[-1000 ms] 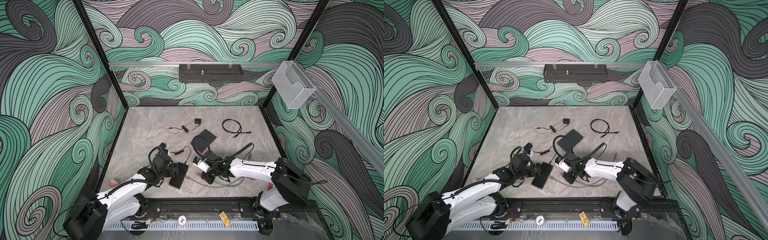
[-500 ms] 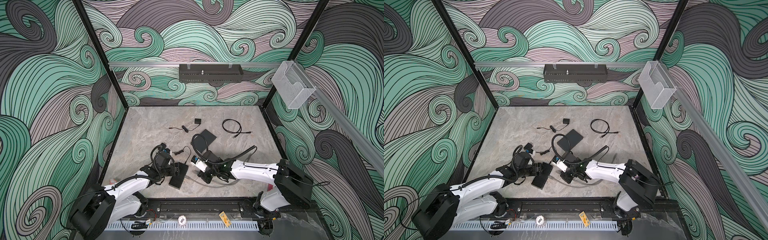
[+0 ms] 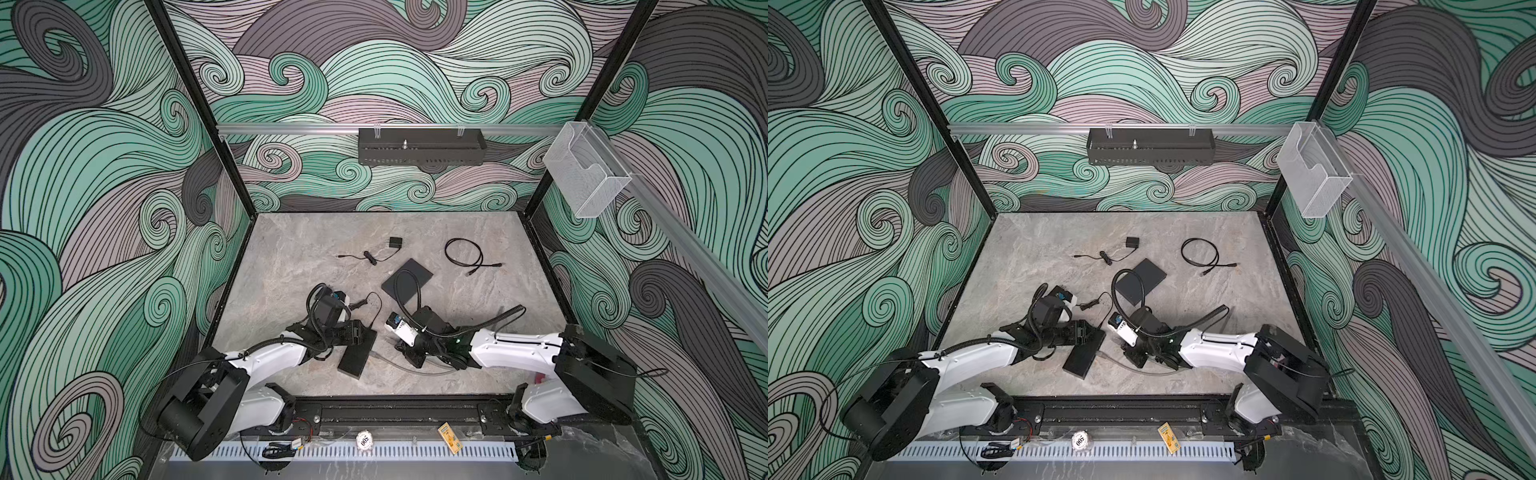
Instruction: Insert the plug into the switch port
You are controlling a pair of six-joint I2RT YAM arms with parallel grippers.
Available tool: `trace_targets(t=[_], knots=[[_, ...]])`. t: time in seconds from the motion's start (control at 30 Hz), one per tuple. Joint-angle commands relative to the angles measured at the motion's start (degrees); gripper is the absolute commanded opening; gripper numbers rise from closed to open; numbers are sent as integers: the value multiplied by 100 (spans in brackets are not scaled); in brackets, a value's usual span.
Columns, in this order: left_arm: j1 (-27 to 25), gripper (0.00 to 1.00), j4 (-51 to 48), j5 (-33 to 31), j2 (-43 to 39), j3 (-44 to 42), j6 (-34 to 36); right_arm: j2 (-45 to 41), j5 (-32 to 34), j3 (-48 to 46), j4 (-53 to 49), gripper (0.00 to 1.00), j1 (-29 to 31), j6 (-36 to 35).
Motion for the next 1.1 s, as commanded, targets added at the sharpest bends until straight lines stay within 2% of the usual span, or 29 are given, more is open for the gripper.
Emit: trace_targets(t=[0.0,0.27,0.67,1.07], knots=[[62,67,-63,193,130,41,105,71,-4,30,130,0,23,-32],[87,63,133,338,287,18,123,250,-343,-45,517,0,34,133],[101,62,12,391,-13,-101,148,1086,-237,657,13,0,242,197],[102,61,56,523,59,-101,130,1199,621,791,-173,0,343,325]])
